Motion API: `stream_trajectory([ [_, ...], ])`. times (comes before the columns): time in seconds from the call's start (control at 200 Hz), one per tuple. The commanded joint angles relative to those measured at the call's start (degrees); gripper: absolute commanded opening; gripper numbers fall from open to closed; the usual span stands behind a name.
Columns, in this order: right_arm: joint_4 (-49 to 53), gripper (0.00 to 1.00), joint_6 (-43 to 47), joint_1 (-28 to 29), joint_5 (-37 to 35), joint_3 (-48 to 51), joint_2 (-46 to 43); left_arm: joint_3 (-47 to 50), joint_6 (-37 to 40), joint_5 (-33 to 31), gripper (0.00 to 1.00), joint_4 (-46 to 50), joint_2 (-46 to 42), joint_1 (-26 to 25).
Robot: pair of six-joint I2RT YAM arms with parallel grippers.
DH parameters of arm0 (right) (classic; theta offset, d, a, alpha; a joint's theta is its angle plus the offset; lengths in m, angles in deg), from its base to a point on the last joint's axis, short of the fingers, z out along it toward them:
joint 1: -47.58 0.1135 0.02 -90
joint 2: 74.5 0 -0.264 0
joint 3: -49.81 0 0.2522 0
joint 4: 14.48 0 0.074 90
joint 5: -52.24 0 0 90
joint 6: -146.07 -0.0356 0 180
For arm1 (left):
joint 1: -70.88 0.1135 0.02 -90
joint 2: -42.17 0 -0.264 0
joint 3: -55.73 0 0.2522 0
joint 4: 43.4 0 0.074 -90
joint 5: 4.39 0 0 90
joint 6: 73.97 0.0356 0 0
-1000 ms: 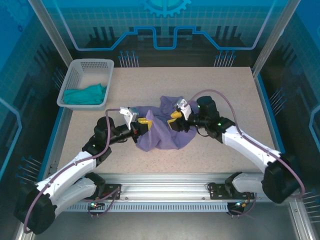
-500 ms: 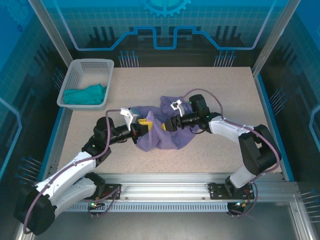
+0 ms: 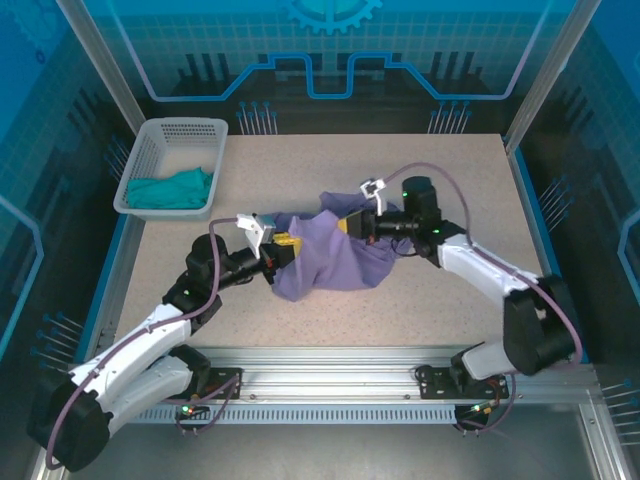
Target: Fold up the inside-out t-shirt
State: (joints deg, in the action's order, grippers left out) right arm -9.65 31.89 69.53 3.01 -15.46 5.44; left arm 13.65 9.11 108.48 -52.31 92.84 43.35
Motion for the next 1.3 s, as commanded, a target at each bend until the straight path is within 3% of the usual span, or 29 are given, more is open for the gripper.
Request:
stream_trajectory([
  [0.0, 2.7, 0.00, 9.2, -1.2, -11.7, -0.9, -9.3, -3.1, 0.8, 0.2, 0.00, -3.7, 2.5, 0.4],
  [0.14, 3.8, 0.00, 18.7, 1.6, -21.4, 4.7, -17.7, -5.3, 0.8, 0.4, 0.01, -3.7, 7.9, 0.4],
  [0.35, -2.4, 0.00, 18.4, 8.1, -27.2, 18.6, -20.6, 0.1, -3.1, -6.6, 0.00, -3.7, 14.7, 0.5],
  [0.57, -6.2, 0.00, 16.3, 17.3, -36.0, 26.0, -15.7, 6.4, -10.1, -11.9, 0.06, -2.7, 20.0, 0.4],
  [0.79, -11.5, 0.00, 11.4, 25.2, -39.4, 27.8, -7.3, 6.2, -17.4, -14.5, 0.16, 7.7, 22.5, 0.4],
  [0.895, -11.2, 0.08, 10.2, 27.9, -40.0, 27.7, -4.5, 5.9, -19.4, -15.4, 0.21, 11.9, 21.1, 0.5],
  [1.096, -1.7, 0.36, 9.0, 26.8, -39.5, 27.2, -10.2, 3.4, -19.6, -16.9, 0.37, 21.8, 16.7, 0.4],
  [1.296, 2.4, 0.47, 2.8, 16.4, -30.3, 27.1, -18.9, 2.3, -19.5, -16.3, 0.53, 23.0, 11.7, 0.4],
])
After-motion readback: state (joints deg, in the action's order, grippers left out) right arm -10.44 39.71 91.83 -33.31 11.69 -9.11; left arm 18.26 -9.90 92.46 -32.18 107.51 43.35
